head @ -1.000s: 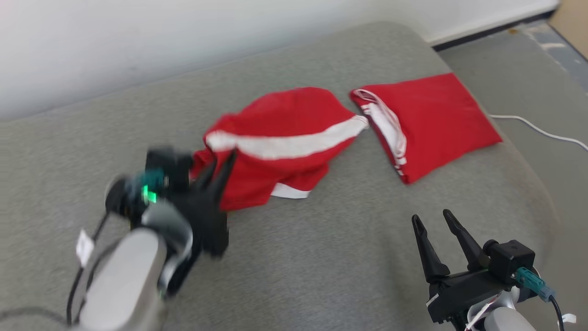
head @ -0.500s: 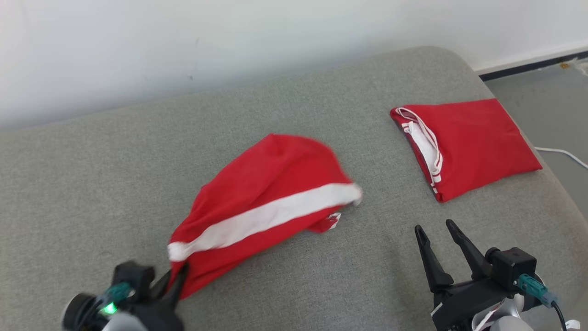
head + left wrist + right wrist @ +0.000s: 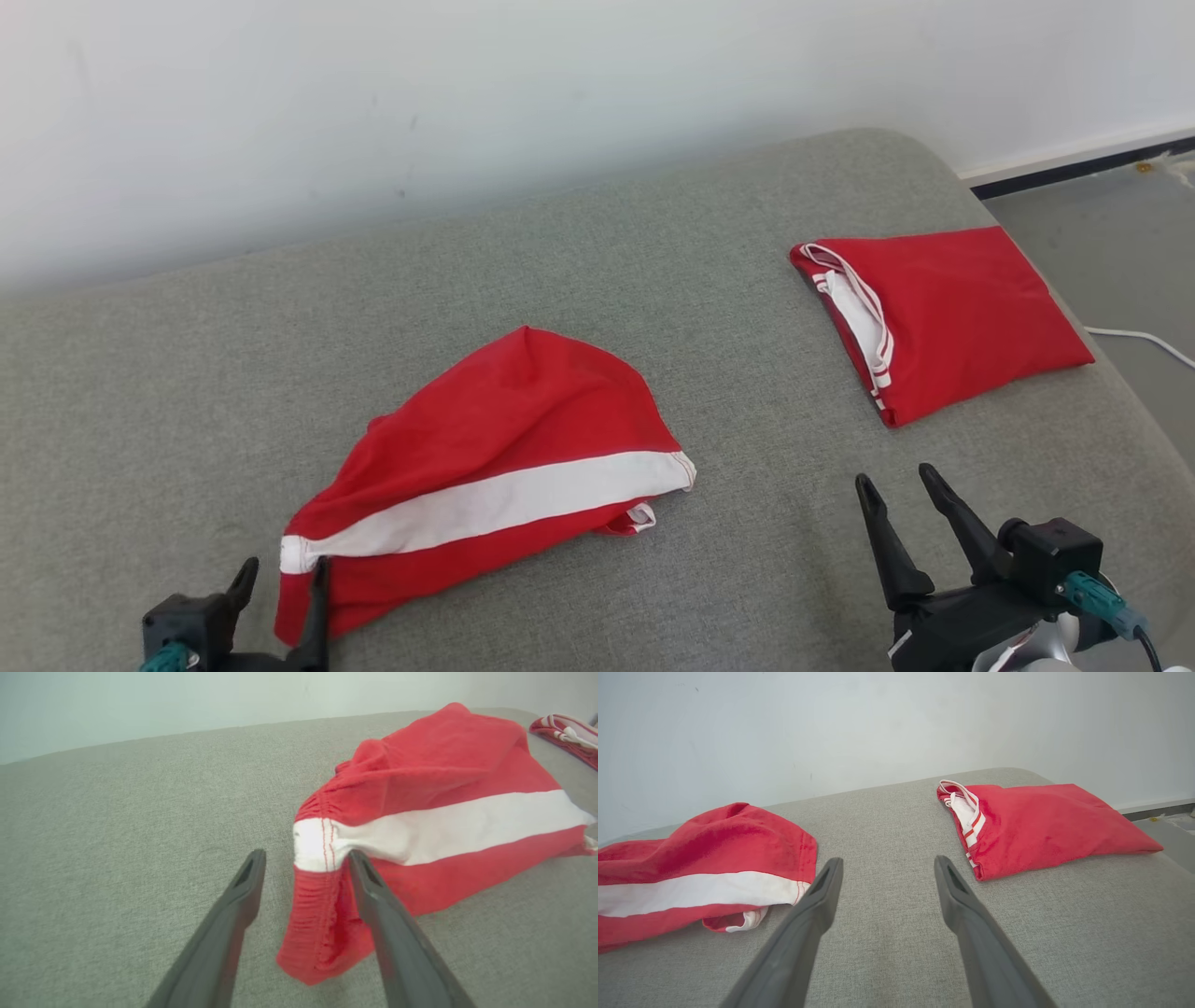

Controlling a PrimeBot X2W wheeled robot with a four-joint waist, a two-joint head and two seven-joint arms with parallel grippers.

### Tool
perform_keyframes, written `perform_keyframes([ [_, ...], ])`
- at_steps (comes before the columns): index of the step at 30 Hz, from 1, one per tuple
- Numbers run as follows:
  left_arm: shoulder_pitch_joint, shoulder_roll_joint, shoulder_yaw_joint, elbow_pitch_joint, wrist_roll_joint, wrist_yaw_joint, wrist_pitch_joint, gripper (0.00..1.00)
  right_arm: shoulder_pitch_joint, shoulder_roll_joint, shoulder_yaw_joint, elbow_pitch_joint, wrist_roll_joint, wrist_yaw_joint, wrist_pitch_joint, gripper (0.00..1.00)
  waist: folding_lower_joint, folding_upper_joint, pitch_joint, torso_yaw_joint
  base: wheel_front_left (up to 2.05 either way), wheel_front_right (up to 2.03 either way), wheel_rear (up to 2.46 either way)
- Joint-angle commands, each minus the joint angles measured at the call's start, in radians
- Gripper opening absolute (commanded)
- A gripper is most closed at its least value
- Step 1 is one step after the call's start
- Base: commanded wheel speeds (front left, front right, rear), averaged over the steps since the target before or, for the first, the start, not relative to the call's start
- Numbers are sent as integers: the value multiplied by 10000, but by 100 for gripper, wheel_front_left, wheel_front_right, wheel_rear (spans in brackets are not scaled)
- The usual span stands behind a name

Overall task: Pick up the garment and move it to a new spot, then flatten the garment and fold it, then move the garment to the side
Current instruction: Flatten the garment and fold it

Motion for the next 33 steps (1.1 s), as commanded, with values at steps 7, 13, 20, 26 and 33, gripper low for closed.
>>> perform_keyframes([
  [7,549,-540,666,-353,-504,314,-1254,100,301,-134,-415,-98,-28,-27,52,100,1,1,-234,321,0,0,0],
  [13,908,-1105,1652,-1326,-219,244,-1586,100,386,-209,-634,-163,-146,-27,96,100,1,1,-413,698,0,0,0],
  [20,1575,-2114,3091,-2562,816,-551,-1575,100,387,-250,-729,-79,-155,-27,73,100,1,1,-630,1176,0,0,0],
  [26,2055,-2627,3712,-2352,1358,-1469,-1571,100,445,-275,-782,51,-100,-27,79,100,1,1,-853,1503,0,0,0],
  [33,2413,-2978,4233,-1905,1717,-2072,-1572,100,633,-334,-849,147,-9,-27,83,100,1,1,-1060,1760,0,0,0],
])
